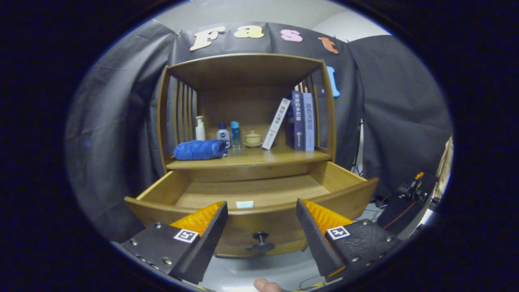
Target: Pull open the drawer, take out the items inside it, and place them on the countertop above the cabinet.
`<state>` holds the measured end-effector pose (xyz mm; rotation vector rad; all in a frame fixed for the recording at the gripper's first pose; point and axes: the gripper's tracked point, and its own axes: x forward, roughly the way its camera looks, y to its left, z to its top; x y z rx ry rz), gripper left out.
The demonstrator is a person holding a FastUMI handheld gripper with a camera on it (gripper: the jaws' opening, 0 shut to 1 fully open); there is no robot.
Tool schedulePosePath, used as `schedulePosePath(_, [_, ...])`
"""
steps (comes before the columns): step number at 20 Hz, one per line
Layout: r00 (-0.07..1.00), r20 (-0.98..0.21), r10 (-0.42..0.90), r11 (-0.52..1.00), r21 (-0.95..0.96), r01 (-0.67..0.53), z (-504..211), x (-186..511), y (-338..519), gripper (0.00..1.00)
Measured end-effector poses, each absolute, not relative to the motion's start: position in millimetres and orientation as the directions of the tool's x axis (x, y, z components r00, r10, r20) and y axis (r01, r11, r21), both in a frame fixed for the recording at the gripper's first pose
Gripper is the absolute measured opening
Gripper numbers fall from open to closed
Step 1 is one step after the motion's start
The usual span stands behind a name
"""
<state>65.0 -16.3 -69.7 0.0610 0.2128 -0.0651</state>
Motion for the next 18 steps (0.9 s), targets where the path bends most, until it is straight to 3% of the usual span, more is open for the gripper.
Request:
schedulePosePath(6, [0.918, -0.394, 0.033, 0.995, 0.095, 0.005, -49.3, 129.5, 12.9, 1.00])
schedulePosePath(10, [0.846, -0.530, 0.057, 0.998, 0.021, -0.054, -73.2, 169.6, 19.6, 1.00])
schedulePosePath(18, [0.553, -0.833, 0.000, 0.997, -0.040, -0.060, -167.7, 184.7, 12.9, 1.00])
